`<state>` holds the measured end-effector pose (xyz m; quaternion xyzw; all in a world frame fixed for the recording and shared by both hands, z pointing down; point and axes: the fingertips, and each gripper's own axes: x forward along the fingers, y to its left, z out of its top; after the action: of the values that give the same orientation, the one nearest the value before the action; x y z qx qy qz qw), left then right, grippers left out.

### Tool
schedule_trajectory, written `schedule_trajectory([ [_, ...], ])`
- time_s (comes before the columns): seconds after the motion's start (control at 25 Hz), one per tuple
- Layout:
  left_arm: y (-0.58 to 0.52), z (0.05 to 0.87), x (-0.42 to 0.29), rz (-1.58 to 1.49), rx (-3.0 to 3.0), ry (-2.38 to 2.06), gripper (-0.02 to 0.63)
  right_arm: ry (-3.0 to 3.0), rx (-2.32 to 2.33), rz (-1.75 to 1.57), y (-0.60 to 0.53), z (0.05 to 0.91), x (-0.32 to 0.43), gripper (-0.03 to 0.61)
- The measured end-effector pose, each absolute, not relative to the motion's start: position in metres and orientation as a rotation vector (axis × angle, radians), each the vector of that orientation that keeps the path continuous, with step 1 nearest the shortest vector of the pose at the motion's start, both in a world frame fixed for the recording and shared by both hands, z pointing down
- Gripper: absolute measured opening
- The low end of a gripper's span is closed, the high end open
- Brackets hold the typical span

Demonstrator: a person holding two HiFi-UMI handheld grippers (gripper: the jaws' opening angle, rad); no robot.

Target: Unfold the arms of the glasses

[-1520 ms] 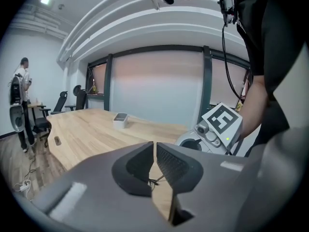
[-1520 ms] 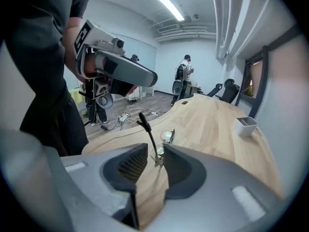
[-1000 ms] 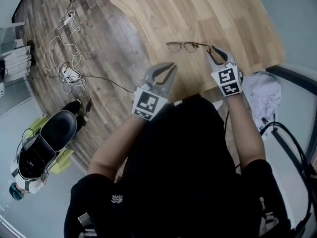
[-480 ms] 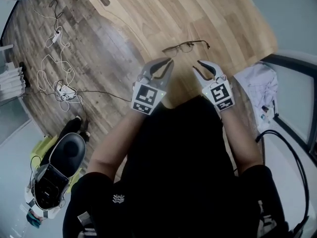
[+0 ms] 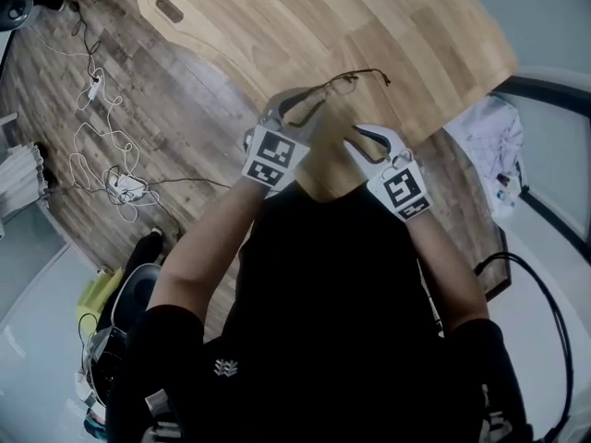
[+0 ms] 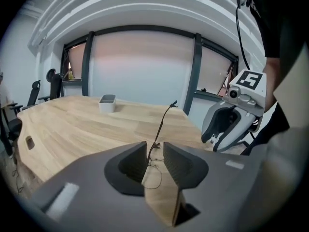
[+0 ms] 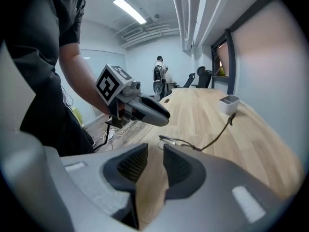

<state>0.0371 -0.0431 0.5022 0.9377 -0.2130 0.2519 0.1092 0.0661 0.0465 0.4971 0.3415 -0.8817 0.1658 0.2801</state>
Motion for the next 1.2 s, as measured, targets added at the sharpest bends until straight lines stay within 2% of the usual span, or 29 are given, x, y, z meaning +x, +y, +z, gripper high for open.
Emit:
schedule_trajectory([
  [0.24,-0.054,0.537,0.047,0.921,2.707,-0.56,0.12,-2.32,0.927,0.531,0.029,0.521,0.096,0.092],
  [0.52,-0.069,0.565,0.075,0.965,2.686,-0.508,0.111,-2.302,0.947,0.638,0.022,0.548,0.107,0.092],
  [0.72,-0.076,0.579,0.081,1.083,2.691,-0.498,0.061,-2.29,0.916,0.67,0.024,0.556,0.108,0.092],
  [1.08,-0.065,0.592,0.083,1.146,2.689,-0.428,0.057,-2.283,0.939,0.688,0.017,0.555,0.117,0.092],
  [1.2,-0.067,0.588,0.083,1.113,2.686,-0.439,0.037,-2.282,0.941,0.697,0.015,0.556,0.118,0.092],
])
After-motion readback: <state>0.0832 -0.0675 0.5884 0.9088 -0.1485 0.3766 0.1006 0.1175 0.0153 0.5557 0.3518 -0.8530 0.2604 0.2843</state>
